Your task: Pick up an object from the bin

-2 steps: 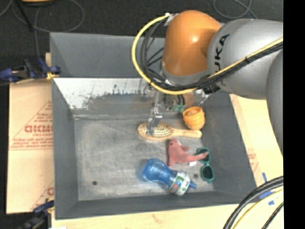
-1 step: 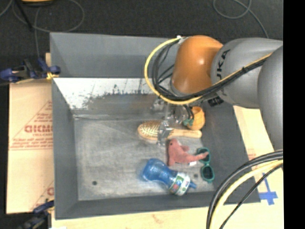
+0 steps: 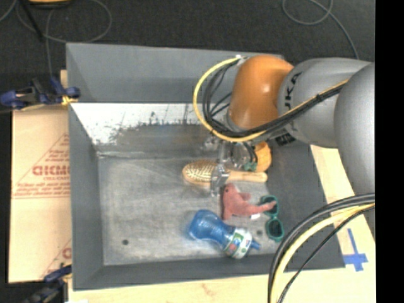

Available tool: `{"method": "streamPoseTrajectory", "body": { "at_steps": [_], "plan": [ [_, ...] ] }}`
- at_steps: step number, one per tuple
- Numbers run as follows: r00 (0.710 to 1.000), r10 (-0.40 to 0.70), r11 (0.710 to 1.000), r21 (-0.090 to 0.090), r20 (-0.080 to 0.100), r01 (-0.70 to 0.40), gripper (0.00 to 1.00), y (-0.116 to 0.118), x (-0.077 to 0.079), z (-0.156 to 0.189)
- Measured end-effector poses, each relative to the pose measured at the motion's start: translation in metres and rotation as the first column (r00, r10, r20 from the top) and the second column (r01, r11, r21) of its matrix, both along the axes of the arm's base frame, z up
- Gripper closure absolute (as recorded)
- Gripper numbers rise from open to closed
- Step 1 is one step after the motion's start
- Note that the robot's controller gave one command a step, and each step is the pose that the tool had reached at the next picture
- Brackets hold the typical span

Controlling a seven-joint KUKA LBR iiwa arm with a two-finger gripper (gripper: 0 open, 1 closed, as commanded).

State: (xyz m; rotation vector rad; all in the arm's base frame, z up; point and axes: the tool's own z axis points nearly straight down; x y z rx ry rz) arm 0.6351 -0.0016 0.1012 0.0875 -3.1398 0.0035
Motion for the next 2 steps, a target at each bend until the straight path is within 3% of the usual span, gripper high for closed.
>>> {"method": "streamPoseTrajectory", "body": {
  "at_steps": [1, 2],
  "plan": [
    [0.995, -0.095, 0.995, 0.004, 0.008, 0.095, 0.0, -0.02, 0.011, 0.031],
    [1.0, -0.025, 1.0, 0.0, 0.008, 0.025, 0.0, -0.021, -0.002, -0.027]
  ]
}}
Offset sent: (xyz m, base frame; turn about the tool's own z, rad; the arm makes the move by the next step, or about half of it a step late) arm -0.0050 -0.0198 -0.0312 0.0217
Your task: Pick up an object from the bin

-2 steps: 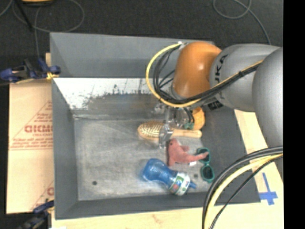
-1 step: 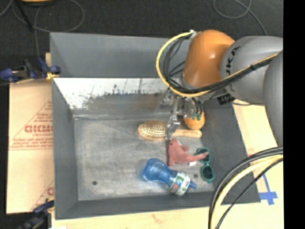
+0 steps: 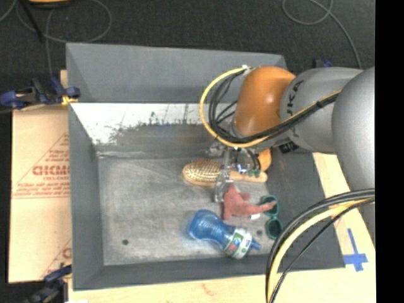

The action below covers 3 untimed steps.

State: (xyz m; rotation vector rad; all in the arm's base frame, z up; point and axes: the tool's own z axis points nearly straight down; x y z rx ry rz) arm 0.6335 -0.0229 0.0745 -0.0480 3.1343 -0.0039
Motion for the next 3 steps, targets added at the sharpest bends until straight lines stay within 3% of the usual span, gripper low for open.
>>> {"method": "streamPoseTrajectory", "body": {
  "at_steps": [1, 3],
  "plan": [
    [0.971, -0.238, 0.971, 0.008, 0.0, 0.238, 1.0, -0.0031, 0.013, 0.0],
    [0.971, -0.238, 0.971, 0.008, -0.001, 0.238, 1.0, -0.0031, 0.0126, 0.002]
  ]
}}
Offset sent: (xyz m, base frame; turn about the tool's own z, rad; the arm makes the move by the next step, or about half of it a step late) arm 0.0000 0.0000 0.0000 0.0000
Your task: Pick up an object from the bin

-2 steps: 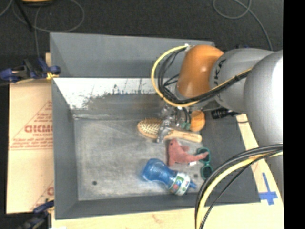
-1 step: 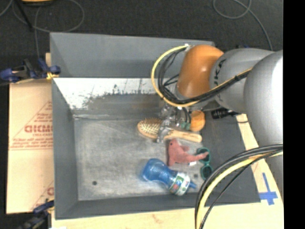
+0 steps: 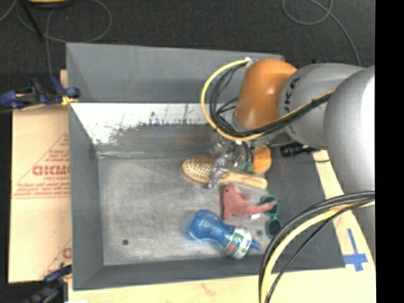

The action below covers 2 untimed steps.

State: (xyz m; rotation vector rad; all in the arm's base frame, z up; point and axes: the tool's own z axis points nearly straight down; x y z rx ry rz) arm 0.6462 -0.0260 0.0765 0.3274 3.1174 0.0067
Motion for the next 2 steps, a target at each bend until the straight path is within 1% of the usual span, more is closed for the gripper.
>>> {"method": "streamPoseTrajectory", "body": {
  "at_steps": [1, 2],
  "plan": [
    [1.0, 0.001, 1.0, 0.0, -0.008, -0.001, 1.0, 0.0, -0.002, 0.01],
    [1.0, 0.001, 1.0, 0.0, -0.013, -0.001, 1.0, 0.0, -0.003, 0.032]
  ]
}}
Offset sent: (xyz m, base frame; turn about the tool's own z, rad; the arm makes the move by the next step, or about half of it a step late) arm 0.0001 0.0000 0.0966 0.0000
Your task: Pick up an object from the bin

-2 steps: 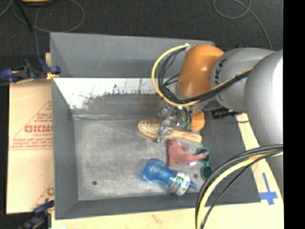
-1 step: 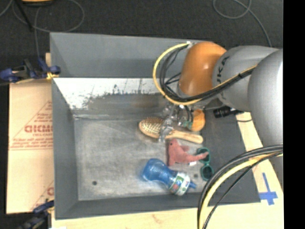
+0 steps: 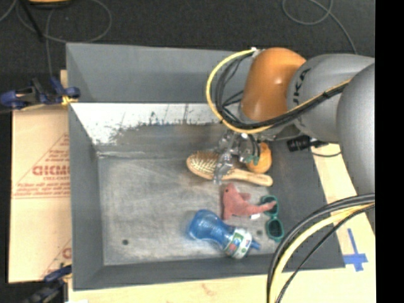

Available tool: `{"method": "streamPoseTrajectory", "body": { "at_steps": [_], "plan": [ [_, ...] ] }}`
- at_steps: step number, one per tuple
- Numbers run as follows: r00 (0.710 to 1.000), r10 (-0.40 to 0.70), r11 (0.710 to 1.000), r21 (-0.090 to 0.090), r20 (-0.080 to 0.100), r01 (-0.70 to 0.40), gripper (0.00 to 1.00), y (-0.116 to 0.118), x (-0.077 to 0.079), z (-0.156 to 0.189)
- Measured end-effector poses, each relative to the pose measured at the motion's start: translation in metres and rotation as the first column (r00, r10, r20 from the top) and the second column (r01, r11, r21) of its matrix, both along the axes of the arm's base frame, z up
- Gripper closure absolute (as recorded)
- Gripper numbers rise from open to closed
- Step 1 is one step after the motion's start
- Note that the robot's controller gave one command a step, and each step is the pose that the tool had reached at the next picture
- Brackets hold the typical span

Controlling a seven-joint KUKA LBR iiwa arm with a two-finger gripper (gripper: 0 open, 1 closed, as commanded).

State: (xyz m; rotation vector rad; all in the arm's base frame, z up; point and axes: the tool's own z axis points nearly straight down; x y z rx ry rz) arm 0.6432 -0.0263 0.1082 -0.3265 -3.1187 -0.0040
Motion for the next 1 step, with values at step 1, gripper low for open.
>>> {"method": "streamPoseTrajectory", "body": {
  "at_steps": [1],
  "plan": [
    [1.0, 0.0, 1.0, -0.001, 0.009, 0.0, 1.0, -0.0002, 0.0021, 0.0228]
  ]
}}
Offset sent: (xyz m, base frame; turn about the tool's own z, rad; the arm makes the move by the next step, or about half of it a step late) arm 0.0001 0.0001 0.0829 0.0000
